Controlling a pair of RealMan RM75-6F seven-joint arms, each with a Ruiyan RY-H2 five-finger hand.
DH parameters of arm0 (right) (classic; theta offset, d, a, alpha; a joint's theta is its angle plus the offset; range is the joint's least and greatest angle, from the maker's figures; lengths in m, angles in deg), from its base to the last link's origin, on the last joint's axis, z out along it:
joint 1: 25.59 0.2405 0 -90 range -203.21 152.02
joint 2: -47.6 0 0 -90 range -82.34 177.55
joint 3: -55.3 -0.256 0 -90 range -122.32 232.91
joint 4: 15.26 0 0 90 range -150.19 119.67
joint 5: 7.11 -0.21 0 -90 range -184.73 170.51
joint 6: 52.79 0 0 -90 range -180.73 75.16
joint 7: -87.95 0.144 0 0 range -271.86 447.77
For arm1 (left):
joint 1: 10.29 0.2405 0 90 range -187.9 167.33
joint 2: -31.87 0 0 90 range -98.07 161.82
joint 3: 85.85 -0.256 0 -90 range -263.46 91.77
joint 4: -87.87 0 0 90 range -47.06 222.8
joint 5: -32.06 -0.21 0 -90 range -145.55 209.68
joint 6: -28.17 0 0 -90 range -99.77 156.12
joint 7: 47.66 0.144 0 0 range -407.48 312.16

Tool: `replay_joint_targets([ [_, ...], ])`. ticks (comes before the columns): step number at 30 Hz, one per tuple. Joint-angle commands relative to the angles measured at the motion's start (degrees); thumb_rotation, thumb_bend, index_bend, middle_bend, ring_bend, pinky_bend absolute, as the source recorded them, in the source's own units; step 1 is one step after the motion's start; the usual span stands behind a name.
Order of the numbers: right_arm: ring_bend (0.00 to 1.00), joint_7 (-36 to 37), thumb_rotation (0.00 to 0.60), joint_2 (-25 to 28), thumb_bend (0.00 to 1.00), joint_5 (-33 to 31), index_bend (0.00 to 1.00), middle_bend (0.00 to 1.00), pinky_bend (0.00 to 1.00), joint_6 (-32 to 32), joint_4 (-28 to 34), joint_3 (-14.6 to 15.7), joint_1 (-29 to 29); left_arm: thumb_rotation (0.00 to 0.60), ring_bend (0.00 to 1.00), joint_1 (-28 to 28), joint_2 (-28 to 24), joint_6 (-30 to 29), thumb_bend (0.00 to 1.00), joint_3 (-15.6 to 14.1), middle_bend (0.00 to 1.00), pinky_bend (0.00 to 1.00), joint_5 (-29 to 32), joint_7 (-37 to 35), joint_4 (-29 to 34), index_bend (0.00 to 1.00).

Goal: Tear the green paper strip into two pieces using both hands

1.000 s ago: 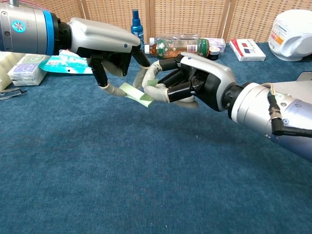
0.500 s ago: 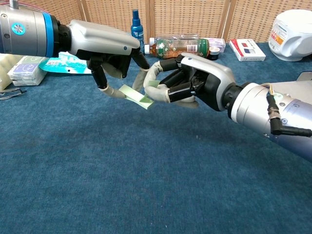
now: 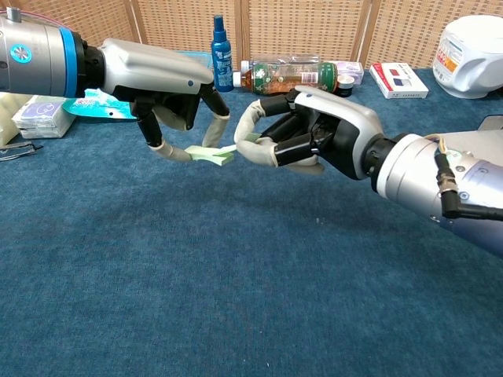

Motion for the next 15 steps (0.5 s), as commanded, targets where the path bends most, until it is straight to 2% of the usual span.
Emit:
replay_joint_targets([
  [1,1.0,0.0,0.6,0.1,0.43,0.0,0.77,0.96,0.99,0.0,0.1,0.1,-0.1,0.6,1.0,0.2,0.1,0.0,0.41,-0.2,1.0,1.0,0.0,-0.2,-0.2,0.69],
  [15,1.0,0.4,0.6,1.2,0.43,-0.3,0.77,0.97,0.99,0.0,0.3,0.4,-0.8,0.6,1.0,2.4,-0.1,-1.0,0.41,-2.1,1.0,1.0,0.1,-1.7,-1.9,0.69],
])
